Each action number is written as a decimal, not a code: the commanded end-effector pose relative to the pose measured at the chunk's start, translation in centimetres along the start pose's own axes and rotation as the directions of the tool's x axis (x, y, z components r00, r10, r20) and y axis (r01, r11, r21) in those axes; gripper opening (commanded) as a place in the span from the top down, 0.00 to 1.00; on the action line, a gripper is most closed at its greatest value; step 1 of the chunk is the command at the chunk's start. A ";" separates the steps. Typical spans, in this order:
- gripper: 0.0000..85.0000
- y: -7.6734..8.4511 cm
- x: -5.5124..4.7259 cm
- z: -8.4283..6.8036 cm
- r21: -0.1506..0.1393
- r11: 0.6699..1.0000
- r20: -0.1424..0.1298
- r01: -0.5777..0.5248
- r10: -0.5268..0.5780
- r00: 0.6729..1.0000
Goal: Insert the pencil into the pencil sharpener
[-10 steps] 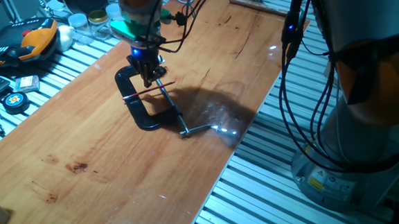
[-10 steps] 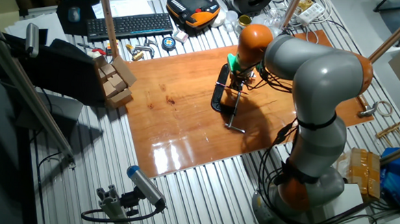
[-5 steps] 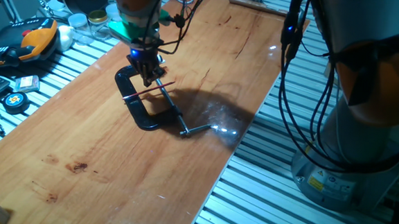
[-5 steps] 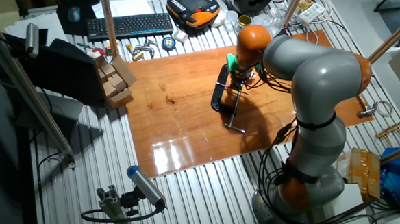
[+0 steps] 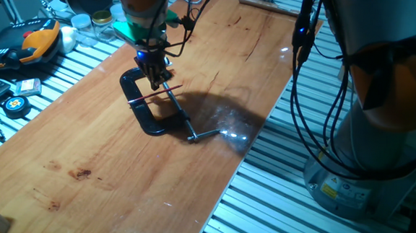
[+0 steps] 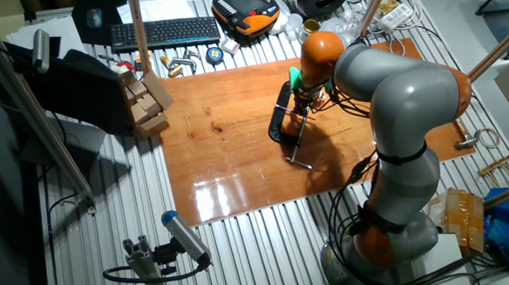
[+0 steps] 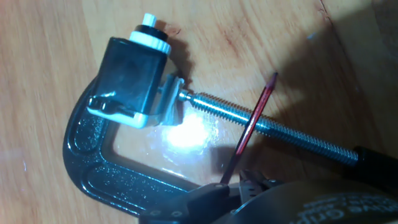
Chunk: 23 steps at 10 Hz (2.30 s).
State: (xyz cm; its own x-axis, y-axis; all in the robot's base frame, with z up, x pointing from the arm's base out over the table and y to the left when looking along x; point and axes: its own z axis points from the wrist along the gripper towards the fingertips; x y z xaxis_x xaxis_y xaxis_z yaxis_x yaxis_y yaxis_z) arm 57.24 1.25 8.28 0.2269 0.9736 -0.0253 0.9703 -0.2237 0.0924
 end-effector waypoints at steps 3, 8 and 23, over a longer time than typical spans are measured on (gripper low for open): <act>1.00 0.1 0.0 0.2 0.010 0.995 -0.003 -0.101 0.101 0.995; 1.00 0.5 -0.6 0.6 0.031 0.989 0.003 -0.147 0.147 0.989; 1.00 0.9 -0.7 0.8 0.067 0.981 0.023 -0.182 0.181 0.983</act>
State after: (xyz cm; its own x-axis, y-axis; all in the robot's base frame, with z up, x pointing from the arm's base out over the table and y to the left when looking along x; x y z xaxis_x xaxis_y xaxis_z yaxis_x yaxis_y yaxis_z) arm 57.97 0.34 7.55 0.4006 0.9157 -0.0307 0.9161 -0.3998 0.0290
